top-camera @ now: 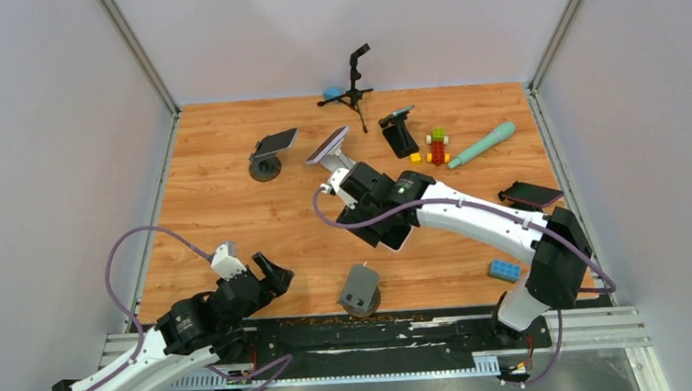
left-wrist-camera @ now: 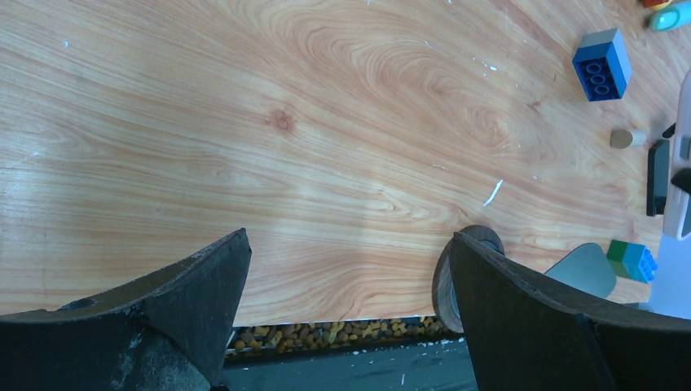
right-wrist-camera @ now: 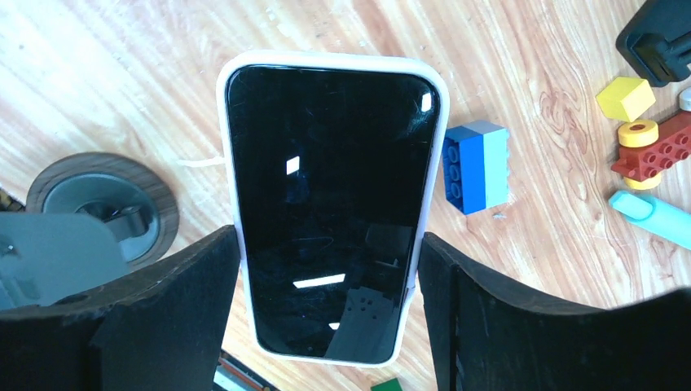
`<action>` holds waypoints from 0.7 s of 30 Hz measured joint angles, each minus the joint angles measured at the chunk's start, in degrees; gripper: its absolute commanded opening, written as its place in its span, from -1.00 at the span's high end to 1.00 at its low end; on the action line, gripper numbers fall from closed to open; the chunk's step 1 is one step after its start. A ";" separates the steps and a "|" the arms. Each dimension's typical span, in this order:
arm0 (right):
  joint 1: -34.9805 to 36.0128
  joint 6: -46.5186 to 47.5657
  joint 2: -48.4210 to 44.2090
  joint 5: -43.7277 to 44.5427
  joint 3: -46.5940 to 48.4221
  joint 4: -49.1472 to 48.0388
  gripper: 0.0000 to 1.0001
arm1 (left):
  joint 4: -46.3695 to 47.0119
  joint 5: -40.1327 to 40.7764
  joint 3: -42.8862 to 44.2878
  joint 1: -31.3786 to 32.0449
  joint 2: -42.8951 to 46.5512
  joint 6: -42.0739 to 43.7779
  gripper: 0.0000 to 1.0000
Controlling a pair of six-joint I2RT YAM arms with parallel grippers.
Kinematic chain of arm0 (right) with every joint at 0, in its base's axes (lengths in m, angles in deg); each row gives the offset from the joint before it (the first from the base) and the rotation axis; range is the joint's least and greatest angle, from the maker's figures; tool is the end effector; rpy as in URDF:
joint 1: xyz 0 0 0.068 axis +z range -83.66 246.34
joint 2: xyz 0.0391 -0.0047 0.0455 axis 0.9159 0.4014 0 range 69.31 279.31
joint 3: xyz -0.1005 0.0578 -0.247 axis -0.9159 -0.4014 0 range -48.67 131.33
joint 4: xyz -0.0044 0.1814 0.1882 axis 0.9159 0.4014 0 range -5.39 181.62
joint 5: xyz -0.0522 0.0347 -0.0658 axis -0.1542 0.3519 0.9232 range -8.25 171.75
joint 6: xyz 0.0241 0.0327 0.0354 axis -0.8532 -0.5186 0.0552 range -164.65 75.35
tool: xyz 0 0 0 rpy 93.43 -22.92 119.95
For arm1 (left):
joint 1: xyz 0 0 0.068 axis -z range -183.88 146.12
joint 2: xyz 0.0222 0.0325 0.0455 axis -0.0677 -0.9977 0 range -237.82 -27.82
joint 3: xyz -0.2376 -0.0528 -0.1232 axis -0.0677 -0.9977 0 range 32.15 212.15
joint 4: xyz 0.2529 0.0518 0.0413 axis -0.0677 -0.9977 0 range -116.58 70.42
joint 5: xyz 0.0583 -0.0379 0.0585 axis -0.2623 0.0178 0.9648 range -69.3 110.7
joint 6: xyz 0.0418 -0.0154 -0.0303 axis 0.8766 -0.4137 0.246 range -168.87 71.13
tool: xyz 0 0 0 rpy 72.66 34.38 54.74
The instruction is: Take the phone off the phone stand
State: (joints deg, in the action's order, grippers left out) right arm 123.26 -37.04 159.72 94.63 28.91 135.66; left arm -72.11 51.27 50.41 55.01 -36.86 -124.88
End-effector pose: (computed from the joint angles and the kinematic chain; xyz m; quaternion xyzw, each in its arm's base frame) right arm 0.1824 0.2654 0.2841 -0.4954 0.8320 -0.0056 0.2497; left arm 0.0505 -0.0484 0.1817 -0.2351 0.8603 -0.2602 0.3701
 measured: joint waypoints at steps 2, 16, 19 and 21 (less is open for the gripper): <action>-2.36 0.83 0.46 -1.25 -0.09 -1.16 0.20 | -0.11 0.00 0.00 0.00 0.00 0.00 -0.97; -8.44 0.83 12.39 -5.09 -5.66 -13.68 0.32 | -0.48 0.00 0.72 0.00 -1.95 0.70 -0.97; -9.57 0.02 14.29 -5.95 -6.73 -16.20 0.69 | -0.44 0.02 2.05 0.00 -3.28 1.18 -0.97; -10.32 -0.31 14.47 -6.36 -7.63 -17.09 0.97 | -0.42 0.02 2.29 0.00 -3.58 1.42 -0.97</action>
State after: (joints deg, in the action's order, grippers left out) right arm 112.95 -37.34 174.19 88.27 21.28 118.57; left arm -72.52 51.29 52.71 55.01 -40.44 -123.45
